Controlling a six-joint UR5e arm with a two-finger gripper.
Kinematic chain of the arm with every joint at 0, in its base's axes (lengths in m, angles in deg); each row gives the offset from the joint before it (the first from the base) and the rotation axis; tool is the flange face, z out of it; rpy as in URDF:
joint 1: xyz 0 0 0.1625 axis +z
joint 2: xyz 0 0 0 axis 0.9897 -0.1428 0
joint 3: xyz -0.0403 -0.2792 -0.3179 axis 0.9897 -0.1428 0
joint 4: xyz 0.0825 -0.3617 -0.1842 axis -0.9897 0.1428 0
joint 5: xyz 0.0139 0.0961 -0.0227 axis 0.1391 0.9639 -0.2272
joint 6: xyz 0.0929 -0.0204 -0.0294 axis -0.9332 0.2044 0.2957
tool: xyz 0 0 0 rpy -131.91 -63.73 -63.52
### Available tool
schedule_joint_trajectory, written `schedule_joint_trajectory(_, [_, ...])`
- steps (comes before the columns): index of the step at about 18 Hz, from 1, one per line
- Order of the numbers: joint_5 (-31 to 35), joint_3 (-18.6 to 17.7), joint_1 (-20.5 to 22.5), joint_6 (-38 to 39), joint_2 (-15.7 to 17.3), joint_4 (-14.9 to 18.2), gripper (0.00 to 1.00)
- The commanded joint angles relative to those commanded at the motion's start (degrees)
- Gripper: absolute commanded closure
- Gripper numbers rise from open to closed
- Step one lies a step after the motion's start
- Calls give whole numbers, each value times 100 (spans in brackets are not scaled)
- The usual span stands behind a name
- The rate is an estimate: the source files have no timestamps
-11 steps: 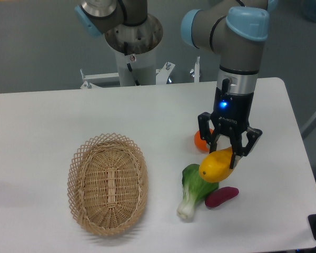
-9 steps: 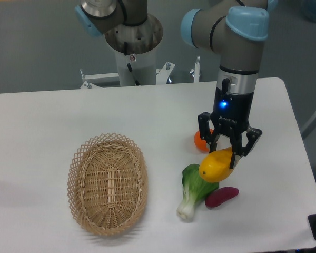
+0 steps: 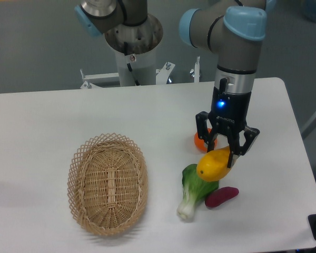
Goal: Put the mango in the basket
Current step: 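Close the gripper on the yellow mango and lift it off the bok choy, then carry the held mango over the wicker basket and lower it inside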
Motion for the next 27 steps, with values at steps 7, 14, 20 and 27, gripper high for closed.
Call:
schedule_joint_trajectory(7, [438,-264,-684,1124,106,-70,60])
schedule_joint_trajectory(14, [1212,-589,-1704,2321,97,-97,60])
schedule_joint_trajectory(20, [1906,-897,-2469,2445,-122,-105,60])
schedule_joint_trajectory(27, [2320,-871,-2935,2366,-746,-158,60])
